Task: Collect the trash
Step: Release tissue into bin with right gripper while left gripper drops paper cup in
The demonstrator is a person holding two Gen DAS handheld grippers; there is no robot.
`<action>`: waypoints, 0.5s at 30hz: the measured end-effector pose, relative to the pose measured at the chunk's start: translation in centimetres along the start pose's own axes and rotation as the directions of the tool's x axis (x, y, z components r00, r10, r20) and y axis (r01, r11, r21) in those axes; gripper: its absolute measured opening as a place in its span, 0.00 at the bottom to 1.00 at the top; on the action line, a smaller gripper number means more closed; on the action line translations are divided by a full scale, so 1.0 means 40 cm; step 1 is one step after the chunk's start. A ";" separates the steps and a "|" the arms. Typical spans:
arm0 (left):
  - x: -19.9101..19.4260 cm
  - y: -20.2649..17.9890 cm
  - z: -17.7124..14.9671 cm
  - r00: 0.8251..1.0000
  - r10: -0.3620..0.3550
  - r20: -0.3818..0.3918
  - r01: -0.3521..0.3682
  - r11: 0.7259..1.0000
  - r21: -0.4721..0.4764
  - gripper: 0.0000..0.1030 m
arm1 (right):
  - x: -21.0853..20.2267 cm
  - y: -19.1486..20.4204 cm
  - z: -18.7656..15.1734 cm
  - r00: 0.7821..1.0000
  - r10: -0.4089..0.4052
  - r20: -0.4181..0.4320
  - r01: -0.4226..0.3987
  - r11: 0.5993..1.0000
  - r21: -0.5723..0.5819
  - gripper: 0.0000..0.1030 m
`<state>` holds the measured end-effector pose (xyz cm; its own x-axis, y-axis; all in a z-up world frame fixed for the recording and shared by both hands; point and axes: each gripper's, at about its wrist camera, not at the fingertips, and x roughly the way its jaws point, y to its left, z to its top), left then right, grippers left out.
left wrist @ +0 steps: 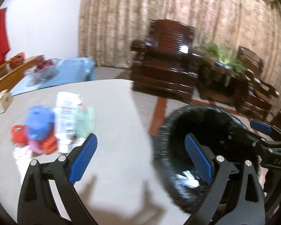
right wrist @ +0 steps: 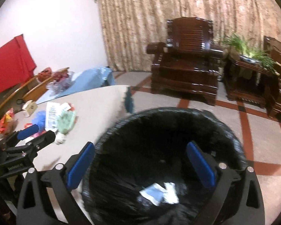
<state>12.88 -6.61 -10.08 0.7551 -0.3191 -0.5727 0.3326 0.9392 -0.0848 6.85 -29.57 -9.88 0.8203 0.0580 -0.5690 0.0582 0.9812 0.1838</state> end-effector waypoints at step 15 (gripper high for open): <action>-0.069 0.398 -0.048 0.929 0.368 -0.029 -0.368 0.916 -0.160 0.89 | 0.154 0.287 0.016 0.989 0.146 -0.017 -0.147 0.977 -0.152 0.94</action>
<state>15.02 9.47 -11.41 0.8079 0.0531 -0.5869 -0.0639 0.9980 0.0023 12.95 -18.05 -10.77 0.8101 0.2039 -0.5497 -0.1502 0.9785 0.1416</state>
